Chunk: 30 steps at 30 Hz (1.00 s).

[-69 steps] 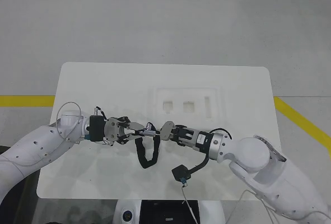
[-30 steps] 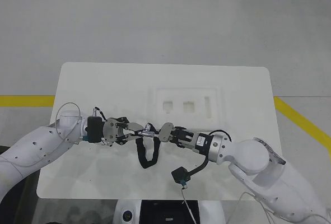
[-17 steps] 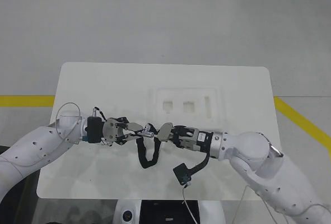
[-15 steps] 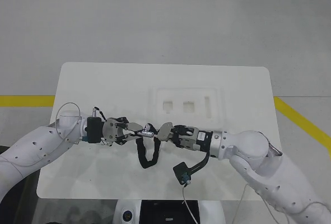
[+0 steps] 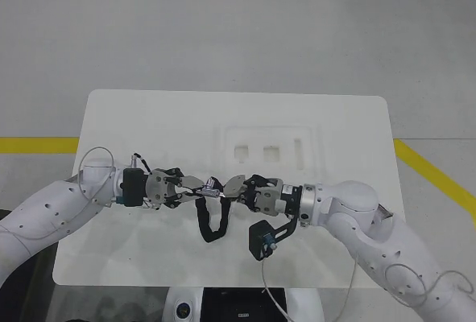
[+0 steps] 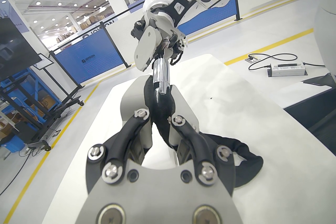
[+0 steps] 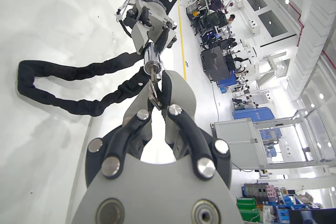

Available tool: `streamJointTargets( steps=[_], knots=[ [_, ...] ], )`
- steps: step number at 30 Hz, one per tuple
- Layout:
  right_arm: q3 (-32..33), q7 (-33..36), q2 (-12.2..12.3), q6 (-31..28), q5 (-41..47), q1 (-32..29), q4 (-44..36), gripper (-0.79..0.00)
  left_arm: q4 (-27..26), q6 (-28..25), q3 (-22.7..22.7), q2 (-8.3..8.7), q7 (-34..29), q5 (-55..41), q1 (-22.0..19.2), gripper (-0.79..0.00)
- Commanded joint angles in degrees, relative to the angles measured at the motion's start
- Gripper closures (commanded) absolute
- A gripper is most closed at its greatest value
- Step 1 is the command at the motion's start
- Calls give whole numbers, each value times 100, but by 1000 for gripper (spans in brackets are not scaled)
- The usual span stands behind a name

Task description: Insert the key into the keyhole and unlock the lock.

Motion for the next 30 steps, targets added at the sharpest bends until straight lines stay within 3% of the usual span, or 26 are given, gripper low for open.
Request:
streamJointTargets(
  steps=[1,6,9,15,30],
  knots=[
    [3,53,-15,-41,163,-8,37,0,-2,-5,0,5,-5,-3,-6,0],
    [-25,178,-52,-239,493,-11,103,0,-6,-5,0,23,-5,12,-28,0],
    [-58,236,-73,-333,586,20,136,-163,-10,-1,0,32,-1,21,-30,0],
    [-97,244,-104,-319,604,66,180,-271,-4,20,0,41,20,14,-16,0],
    [99,-55,-1,-46,-134,-299,-171,-268,67,128,0,64,128,-19,57,0]
  ],
)
